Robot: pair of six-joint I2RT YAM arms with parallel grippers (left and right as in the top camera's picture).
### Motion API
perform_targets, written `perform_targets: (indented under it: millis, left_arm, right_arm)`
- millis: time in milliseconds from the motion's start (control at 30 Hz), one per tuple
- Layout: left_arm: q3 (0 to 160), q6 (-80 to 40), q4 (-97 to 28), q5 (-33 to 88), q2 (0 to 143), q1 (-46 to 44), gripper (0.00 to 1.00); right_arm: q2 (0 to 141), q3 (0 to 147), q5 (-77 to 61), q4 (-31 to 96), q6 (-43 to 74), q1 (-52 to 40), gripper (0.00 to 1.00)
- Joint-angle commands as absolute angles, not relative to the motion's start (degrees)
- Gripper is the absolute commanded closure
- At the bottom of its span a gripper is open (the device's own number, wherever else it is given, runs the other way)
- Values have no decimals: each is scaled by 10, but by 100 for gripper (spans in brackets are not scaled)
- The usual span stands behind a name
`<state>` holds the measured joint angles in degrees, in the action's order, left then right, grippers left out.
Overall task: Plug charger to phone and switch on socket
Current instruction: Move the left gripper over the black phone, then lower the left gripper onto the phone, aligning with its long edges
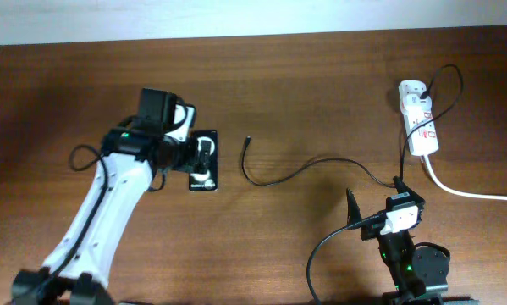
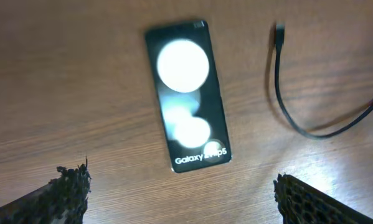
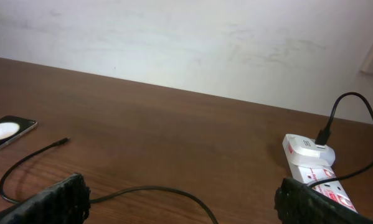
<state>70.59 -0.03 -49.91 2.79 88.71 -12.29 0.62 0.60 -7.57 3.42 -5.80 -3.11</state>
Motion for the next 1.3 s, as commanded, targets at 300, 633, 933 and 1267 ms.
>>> perform_targets:
  millis: [300, 633, 933, 1267]
  left_arm:
    - [736, 6, -478, 20, 922, -137, 0]
    - [778, 7, -506, 11, 975, -137, 1]
    - [802, 13, -510, 11, 1013, -149, 0]
    - [802, 8, -487, 13, 1085, -154, 1]
  right_arm:
    - [2, 3, -83, 38, -55, -35, 1]
    - [2, 3, -83, 38, -55, -35, 1]
    - [2, 3, -83, 38, -55, -35, 1]
    - [2, 3, -83, 38, -55, -35, 1]
